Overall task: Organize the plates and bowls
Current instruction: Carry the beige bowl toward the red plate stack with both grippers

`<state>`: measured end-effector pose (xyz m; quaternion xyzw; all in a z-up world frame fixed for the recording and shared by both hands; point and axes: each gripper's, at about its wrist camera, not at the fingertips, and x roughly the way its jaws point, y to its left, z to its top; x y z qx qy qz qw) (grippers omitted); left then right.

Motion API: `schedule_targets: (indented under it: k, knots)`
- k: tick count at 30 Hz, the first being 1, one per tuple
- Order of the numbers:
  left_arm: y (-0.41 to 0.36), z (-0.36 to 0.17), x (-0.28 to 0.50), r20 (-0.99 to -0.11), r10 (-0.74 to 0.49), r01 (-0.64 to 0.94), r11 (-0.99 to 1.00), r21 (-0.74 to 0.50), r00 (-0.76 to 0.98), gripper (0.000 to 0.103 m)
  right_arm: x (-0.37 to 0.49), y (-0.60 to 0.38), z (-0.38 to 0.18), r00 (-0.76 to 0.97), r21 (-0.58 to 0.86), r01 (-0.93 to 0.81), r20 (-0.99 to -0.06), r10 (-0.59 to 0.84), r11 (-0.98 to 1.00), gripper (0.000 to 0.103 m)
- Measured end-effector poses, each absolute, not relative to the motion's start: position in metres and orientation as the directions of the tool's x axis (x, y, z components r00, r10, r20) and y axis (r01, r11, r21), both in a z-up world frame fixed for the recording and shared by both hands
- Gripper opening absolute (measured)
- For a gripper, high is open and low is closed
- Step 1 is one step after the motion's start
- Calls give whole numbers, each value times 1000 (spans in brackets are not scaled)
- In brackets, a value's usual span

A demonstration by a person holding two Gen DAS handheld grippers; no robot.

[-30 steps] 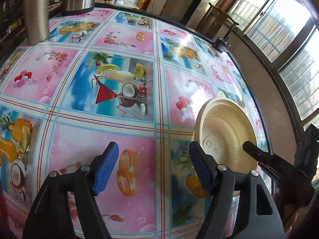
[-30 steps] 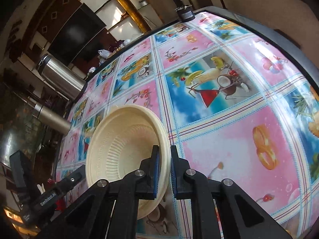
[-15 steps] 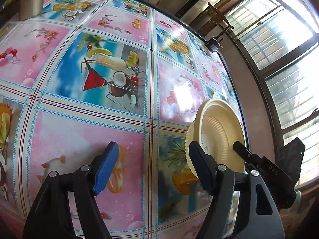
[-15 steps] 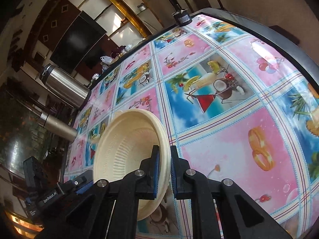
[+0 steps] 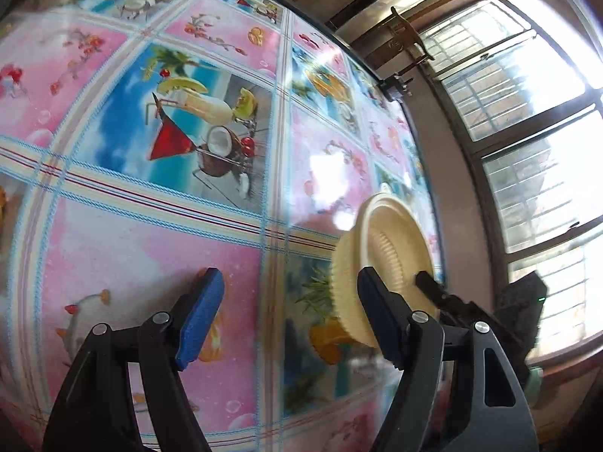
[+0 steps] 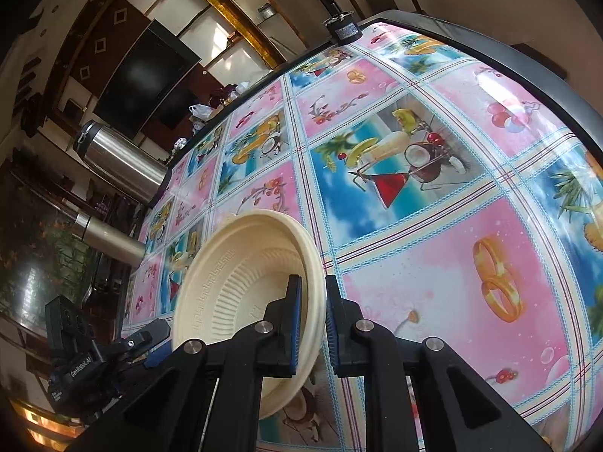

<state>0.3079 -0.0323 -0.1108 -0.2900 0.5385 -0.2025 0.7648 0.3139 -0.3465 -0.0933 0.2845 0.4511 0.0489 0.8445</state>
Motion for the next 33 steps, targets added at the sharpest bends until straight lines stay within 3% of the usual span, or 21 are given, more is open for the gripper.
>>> schedule_targets:
  k: [4,11,16,18,20,22,23,25,29,33]
  knots:
    - [-27,-114,307,-655,-678,-31,687,-726,335,78,314,-338,-91,587,539,139,-720,370,831,14]
    - [-57,-105,298,-704,-630,68,759,-647,327,78,316,-320,-95,555,536,92,-728,403,839,15]
    - [-54,-88,287,-730,-541,94,825,-557,419,77,314,-325,-92,569,524,101,-728,383,845,15]
    - [-48,-85,286,-730,-522,82,834,-546,442,67,314,-329,-93,567,535,112,-727,389,838,15]
    - [-49,-87,289,-738,-518,92,840,-535,433,45,315,-329,-94,561,540,110,-727,396,834,16]
    - [-57,-93,291,-756,-514,105,847,-520,404,39,316,-326,-96,549,539,104,-732,403,836,17]
    - [-62,-96,292,-767,-510,109,852,-512,389,26,316,-325,-96,545,541,103,-733,408,835,19]
    - [-64,-99,292,-774,-510,108,854,-509,375,15,315,-325,-95,547,540,102,-732,406,835,19]
    - [-59,-93,288,-774,-477,103,871,-481,417,10,313,-333,-92,566,559,115,-716,408,822,26]
    - [-60,-90,285,-775,-473,117,874,-471,420,10,313,-332,-93,559,560,119,-720,411,820,26]
